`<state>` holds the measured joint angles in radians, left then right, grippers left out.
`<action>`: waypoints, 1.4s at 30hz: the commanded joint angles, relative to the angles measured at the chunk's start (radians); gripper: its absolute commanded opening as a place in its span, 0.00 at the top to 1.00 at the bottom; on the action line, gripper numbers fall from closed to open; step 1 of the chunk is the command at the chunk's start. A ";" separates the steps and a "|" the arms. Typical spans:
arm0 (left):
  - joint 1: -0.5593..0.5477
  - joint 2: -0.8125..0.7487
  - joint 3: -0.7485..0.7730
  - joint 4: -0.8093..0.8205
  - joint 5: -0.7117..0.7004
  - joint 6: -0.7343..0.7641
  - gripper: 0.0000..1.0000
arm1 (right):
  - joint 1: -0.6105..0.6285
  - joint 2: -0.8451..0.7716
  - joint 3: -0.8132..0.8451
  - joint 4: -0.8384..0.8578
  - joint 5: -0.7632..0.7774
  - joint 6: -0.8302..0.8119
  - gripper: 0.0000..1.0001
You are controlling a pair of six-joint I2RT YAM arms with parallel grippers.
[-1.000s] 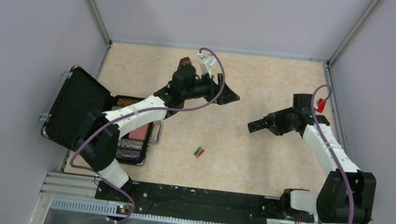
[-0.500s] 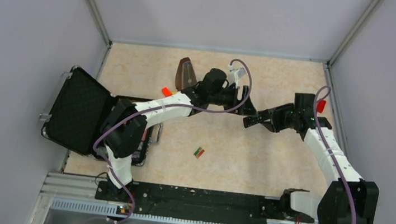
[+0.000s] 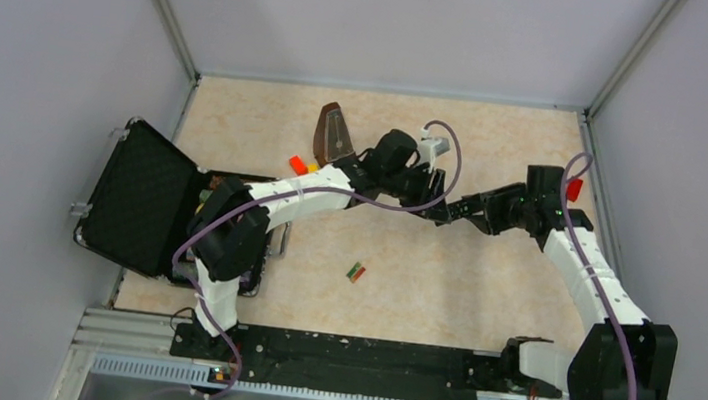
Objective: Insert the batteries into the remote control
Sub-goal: Adjust the remote control.
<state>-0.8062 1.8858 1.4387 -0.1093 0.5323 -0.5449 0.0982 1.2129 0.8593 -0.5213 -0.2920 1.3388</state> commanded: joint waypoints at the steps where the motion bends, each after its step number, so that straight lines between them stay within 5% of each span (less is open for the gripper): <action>1: -0.007 0.010 0.040 0.006 -0.020 0.034 0.61 | 0.012 -0.022 0.053 0.002 0.014 -0.001 0.88; 5: -0.007 0.013 0.040 0.015 -0.021 0.042 0.99 | 0.012 -0.017 0.053 -0.001 0.013 -0.003 0.87; 6: -0.007 0.010 0.039 0.017 -0.023 0.049 1.00 | 0.012 -0.015 0.056 -0.003 0.011 -0.009 0.83; 12: -0.007 -0.103 -0.026 0.039 -0.155 0.240 1.00 | 0.011 0.002 0.128 -0.044 0.010 -0.144 0.37; 18: -0.008 -0.308 -0.181 0.088 -0.331 0.607 1.00 | 0.012 0.007 0.270 -0.044 -0.008 -0.378 0.35; 24: -0.039 -0.458 -0.360 0.301 -0.486 0.979 1.00 | 0.022 0.031 0.342 -0.054 -0.065 -0.403 0.35; 28: -0.084 -0.465 -0.397 0.395 -0.700 1.211 1.00 | 0.068 0.024 0.385 -0.031 -0.102 -0.376 0.33; 34: -0.123 -0.430 -0.498 0.756 -0.920 1.566 1.00 | 0.104 -0.015 0.397 0.027 -0.137 -0.320 0.27; 42: -0.166 -0.366 -0.596 1.127 -0.909 1.869 1.00 | 0.105 -0.007 0.341 0.163 -0.227 -0.303 0.26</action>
<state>-0.9386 1.4998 0.8692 0.7078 -0.3569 1.1137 0.1967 1.2137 1.2175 -0.4862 -0.4511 1.0157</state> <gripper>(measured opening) 0.212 0.739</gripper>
